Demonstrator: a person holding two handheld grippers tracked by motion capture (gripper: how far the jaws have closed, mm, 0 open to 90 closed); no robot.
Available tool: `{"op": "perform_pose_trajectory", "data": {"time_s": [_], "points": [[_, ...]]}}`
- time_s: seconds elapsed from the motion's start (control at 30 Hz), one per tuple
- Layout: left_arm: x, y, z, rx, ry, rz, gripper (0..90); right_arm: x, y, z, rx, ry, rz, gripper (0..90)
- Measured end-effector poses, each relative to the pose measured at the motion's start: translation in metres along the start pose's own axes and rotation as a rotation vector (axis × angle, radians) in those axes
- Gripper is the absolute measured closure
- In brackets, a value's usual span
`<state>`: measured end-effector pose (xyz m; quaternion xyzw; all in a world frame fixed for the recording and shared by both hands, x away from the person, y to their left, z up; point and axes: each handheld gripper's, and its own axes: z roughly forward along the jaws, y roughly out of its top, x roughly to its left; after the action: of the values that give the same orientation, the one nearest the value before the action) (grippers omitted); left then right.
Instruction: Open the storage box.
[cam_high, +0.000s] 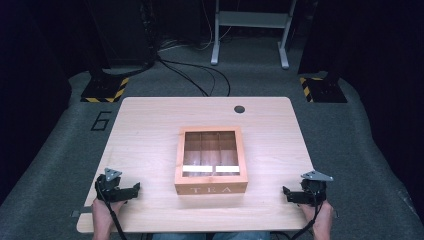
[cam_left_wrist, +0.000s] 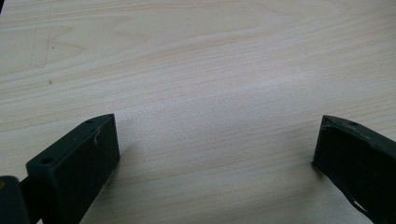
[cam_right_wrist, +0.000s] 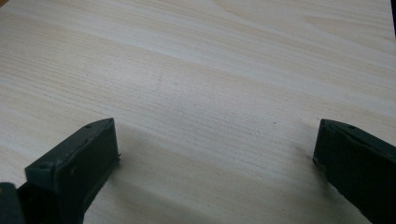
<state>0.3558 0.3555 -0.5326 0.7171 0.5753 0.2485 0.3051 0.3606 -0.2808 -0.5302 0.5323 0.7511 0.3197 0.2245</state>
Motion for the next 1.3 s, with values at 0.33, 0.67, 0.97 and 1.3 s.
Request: {"op": "perform_pose_trajectory", "data": {"time_s": [0.33,0.67,0.97,1.3], "points": [[-0.001,0.000,-0.001,0.004,-0.011,0.025,0.1,-0.001,0.001,0.001,0.004,-0.006,0.002,0.0],[-0.003,0.000,-0.001,-0.011,-0.009,0.049,0.1,-0.001,0.001,0.000,0.002,-0.021,0.018,0.0],[-0.022,0.001,-0.008,-0.067,-0.119,0.035,0.1,-0.001,0.001,0.001,-0.001,-0.026,0.026,0.0],[-0.068,0.008,-0.011,-0.115,-0.279,0.124,0.0,0.000,0.000,0.000,-0.006,-0.041,0.006,0.1]]}}
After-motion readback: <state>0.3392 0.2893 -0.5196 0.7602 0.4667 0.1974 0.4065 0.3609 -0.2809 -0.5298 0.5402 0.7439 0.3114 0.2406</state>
